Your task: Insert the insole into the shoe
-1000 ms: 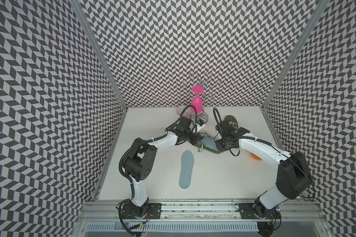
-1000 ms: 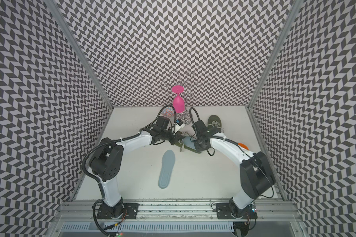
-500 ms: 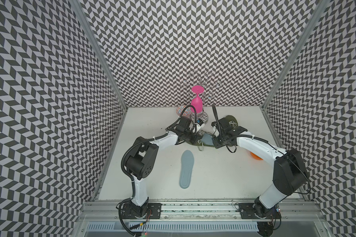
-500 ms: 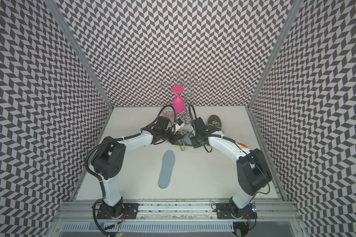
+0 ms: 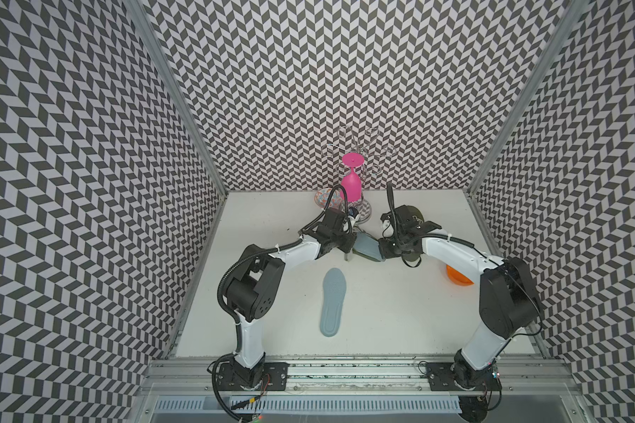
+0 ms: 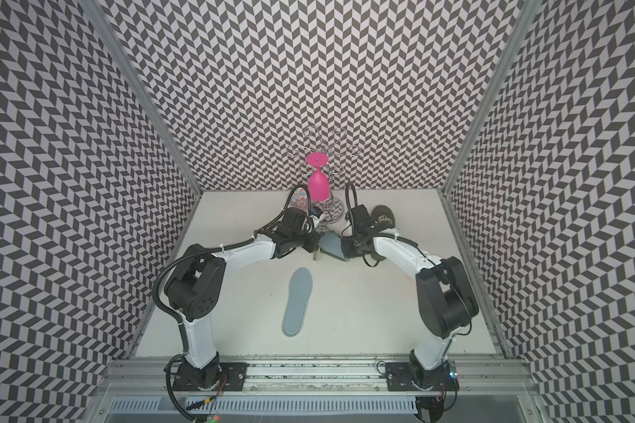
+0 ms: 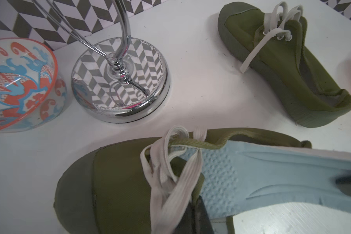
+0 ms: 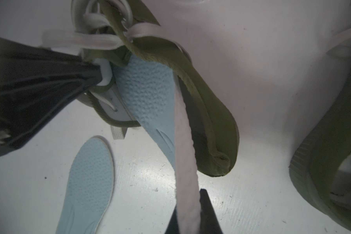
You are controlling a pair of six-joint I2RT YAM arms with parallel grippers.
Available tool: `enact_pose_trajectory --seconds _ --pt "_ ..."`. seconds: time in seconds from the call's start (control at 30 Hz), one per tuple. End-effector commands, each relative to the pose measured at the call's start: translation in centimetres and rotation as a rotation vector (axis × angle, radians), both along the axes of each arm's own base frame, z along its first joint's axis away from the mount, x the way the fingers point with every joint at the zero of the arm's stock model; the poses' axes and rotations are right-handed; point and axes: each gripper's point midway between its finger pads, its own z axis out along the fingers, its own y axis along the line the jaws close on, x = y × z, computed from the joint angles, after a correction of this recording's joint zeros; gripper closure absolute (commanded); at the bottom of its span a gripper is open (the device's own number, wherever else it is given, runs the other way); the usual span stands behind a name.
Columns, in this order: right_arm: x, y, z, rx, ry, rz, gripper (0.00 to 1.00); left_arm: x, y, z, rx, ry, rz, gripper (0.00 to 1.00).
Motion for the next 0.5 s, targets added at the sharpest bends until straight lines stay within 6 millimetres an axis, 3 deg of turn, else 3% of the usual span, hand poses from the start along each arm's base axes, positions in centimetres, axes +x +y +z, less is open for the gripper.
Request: enact_pose_trajectory --seconds 0.0,0.17,0.47 --pt "0.9 2.6 1.6 0.130 -0.018 0.033 0.89 1.7 0.3 1.2 0.041 -0.060 0.050 0.88" --pt "1.0 2.7 1.5 0.132 -0.006 0.036 0.89 2.3 0.6 0.9 0.126 -0.085 0.060 0.75" --pt "0.7 2.7 1.1 0.163 0.022 0.033 0.89 3.1 0.7 -1.1 0.280 -0.145 0.022 0.66"
